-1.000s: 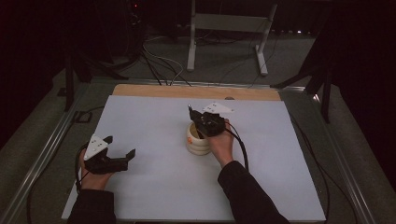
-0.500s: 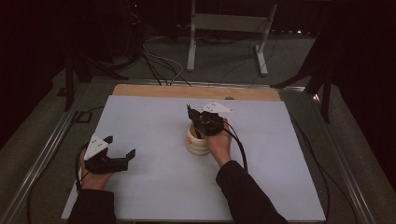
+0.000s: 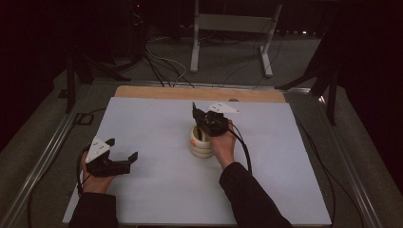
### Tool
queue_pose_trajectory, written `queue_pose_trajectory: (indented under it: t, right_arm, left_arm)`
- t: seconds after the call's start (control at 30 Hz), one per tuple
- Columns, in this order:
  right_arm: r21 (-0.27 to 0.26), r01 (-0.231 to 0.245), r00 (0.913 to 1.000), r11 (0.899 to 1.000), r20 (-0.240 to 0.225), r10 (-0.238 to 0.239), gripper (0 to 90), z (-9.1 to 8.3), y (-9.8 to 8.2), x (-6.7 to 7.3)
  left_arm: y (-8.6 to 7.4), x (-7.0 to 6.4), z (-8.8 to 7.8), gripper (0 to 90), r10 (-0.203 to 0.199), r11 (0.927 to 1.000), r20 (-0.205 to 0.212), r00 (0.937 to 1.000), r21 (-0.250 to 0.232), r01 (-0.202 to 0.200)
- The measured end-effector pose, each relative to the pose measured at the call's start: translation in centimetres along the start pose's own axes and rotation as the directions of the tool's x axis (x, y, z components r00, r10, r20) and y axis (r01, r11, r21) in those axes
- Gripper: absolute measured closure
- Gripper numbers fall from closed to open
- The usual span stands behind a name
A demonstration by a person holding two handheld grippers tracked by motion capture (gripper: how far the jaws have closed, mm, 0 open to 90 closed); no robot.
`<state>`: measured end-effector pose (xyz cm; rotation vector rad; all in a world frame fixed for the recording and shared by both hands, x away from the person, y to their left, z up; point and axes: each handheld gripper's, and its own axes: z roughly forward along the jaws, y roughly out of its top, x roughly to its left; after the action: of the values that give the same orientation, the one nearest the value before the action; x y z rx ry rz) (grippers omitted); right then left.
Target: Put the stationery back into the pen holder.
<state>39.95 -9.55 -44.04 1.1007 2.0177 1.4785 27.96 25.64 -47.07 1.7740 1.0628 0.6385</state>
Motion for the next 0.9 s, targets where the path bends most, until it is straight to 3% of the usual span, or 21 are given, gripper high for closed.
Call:
queue_pose_trajectory:
  t: [0.27, 0.9]
  right_arm:
    - [0.021, 0.049, 0.9988, 0.999, 0.005, -0.049, 80.0, -0.17, -0.20, 0.29]
    - [0.045, 0.058, 0.9983, 0.997, 0.004, -0.058, 80.0, -0.26, -0.63, 0.29]
  left_arm:
    - [0.00, -0.04, 0.02, 0.2, 0.000, 1.0000, -0.001, 1.0000, 0.002, 0.000]
    - [0.01, -0.05, 0.01, 0.2, 0.000, 1.0000, -0.002, 1.0000, 0.002, 0.000]
